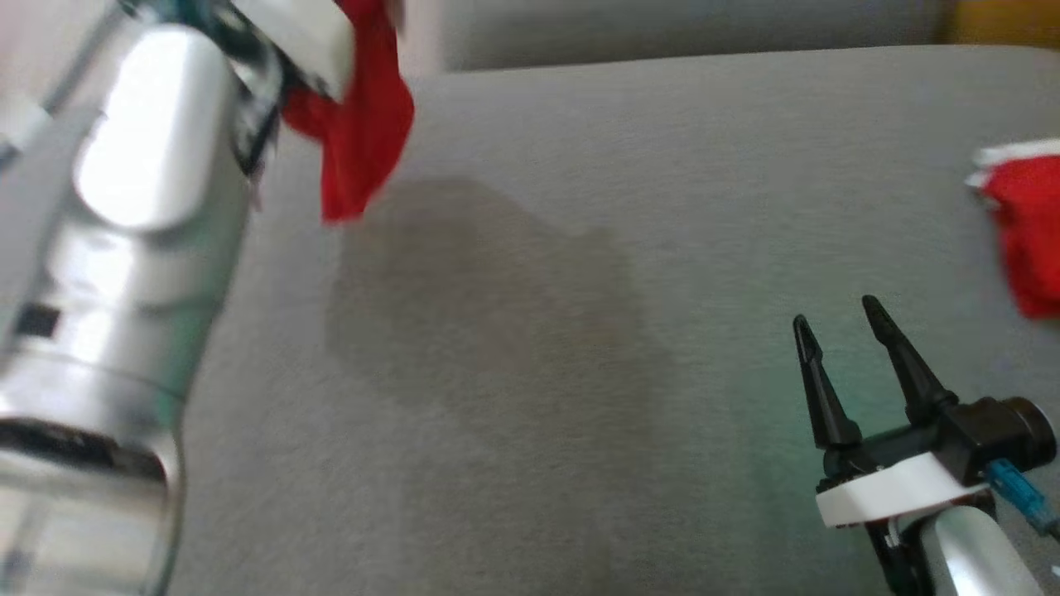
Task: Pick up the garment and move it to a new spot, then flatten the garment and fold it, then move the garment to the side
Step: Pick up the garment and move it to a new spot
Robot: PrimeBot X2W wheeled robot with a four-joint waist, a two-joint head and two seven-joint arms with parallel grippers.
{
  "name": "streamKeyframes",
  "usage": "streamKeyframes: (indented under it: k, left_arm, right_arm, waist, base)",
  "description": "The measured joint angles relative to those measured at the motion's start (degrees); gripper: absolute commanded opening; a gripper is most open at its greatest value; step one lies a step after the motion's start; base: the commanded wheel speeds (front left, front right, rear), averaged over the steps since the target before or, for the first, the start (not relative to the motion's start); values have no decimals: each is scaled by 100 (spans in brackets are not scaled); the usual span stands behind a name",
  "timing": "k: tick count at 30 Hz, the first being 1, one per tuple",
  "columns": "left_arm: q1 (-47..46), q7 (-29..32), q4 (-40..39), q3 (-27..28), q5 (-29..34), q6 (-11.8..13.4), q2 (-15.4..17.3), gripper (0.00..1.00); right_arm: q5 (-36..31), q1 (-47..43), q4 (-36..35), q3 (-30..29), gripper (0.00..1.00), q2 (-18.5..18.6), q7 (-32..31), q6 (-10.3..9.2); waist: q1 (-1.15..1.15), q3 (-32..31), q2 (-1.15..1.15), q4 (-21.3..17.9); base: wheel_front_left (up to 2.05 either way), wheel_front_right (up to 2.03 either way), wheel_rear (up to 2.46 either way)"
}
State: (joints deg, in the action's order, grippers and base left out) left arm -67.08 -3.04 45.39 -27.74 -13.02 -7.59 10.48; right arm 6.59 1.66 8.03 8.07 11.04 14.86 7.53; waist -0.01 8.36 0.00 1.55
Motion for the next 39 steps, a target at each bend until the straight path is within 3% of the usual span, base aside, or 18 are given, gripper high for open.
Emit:
streamKeyframes:
  k: [6,10,14,18,19,20,25,30,36,38,39]
  left_arm:
    - [1170,424,-695,-666,-979,1,-210,0]
    - [2075,472,-792,-1189,-1251,1,-430,0]
    - [2983,369,-636,-1851,-1529,0,-748,0]
    - [3713,205,-375,-2347,-1790,1,-794,0]
    - [3827,123,-356,-2418,-1873,4,-784,46]
    - [3915,40,-392,-2492,-1983,35,-772,100]
    - [4159,-480,-698,-2861,-2297,515,-779,100]
    - [4444,-1024,-781,-2695,-2351,1137,-762,100]
    - [5186,-1126,-1934,-1508,-1938,1826,-342,100]
    - [5594,-1127,-2426,-999,-1692,2000,-188,100]
    - [5594,-1127,-2426,-999,-1692,2000,-188,100]
  right_arm:
    - [-10,-11,-13,-19,100,-163,0,0]
    - [-9,-27,-33,-144,100,-176,0,0]
    - [-9,-131,-31,-235,100,-186,0,0]
    - [-9,-144,-15,-255,100,-203,0,0]
    - [-9,-143,-10,-264,100,-203,0,0]
    - [-9,-143,-1,-267,100,-203,0,0]
    - [-4,-242,109,-264,100,-211,0,0]
    - [-2,-563,270,-290,100,-292,-1,0]
    - [5,-714,432,-424,100,-433,-1,0]
    - [5,-784,466,-497,100,-497,-1,0]
    - [5,-784,466,-497,100,-497,-1,0]
  waist:
    - [0,-312,0,-775]
    - [1,-343,0,-1191]
    - [2,-179,0,-1354]
    - [2,-71,0,-1344]
    - [2,-73,0,-1310]
    - [3,-88,0,-1272]
    - [2,-305,0,-1035]
    - [0,-636,0,-684]
    - [0,-979,0,-155]
    - [0,-1086,0,16]
    - [0,-1086,0,16]
  base:
    - [0,0,0]
    - [0,0,0]
    - [0,0,0]
    - [0,0,0]
    - [0,0,0]
    - [0,0,0]
    - [0,0,0]
    - [0,0,0]
    - [0,0,0]
    - [0,0,0]
    - [0,0,0]
